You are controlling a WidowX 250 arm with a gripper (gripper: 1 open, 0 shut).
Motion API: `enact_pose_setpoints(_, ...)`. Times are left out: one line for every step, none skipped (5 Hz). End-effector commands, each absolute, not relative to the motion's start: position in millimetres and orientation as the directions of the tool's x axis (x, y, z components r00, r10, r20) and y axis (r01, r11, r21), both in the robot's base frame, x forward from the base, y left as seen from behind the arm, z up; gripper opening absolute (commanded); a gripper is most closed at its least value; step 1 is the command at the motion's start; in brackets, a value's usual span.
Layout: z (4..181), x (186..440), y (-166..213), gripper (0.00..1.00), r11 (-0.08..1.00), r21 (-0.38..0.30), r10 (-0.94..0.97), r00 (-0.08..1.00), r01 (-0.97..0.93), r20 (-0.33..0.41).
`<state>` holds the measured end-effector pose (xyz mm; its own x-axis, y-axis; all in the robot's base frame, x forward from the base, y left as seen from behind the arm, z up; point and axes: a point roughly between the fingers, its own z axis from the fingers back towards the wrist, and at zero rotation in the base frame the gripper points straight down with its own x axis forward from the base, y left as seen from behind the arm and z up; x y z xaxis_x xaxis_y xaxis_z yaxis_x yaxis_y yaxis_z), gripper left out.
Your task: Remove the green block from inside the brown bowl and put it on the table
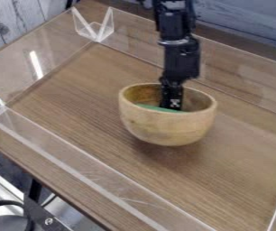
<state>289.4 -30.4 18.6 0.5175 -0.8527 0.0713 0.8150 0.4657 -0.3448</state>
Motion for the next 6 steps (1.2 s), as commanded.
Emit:
enact_pose_setpoints(17.7,290.0,-55.4,0.0,0.383,-0.365,-0.886,0.449,0.848,0.113)
enact_pose_setpoints(27.7,297.3,-54.6,0.0,0.372,-0.366,-0.881,0.448,0.853,0.148)
enact_pose_setpoints(23.8,304.1,-55.5,0.0,0.369,-0.377,-0.882,0.448,0.85,0.148)
enact_pose_setpoints(20.3,309.6,-56.4,0.0,0.363,-0.389,-0.882,0.447,0.847,0.148)
enact_pose_setpoints(18.3,304.1,-54.0,0.0,0.354,-0.374,-0.887,0.435,0.857,0.156)
enact_pose_setpoints(19.0,301.7,-49.0,0.0,0.371,-0.376,-0.884,0.447,0.849,0.137)
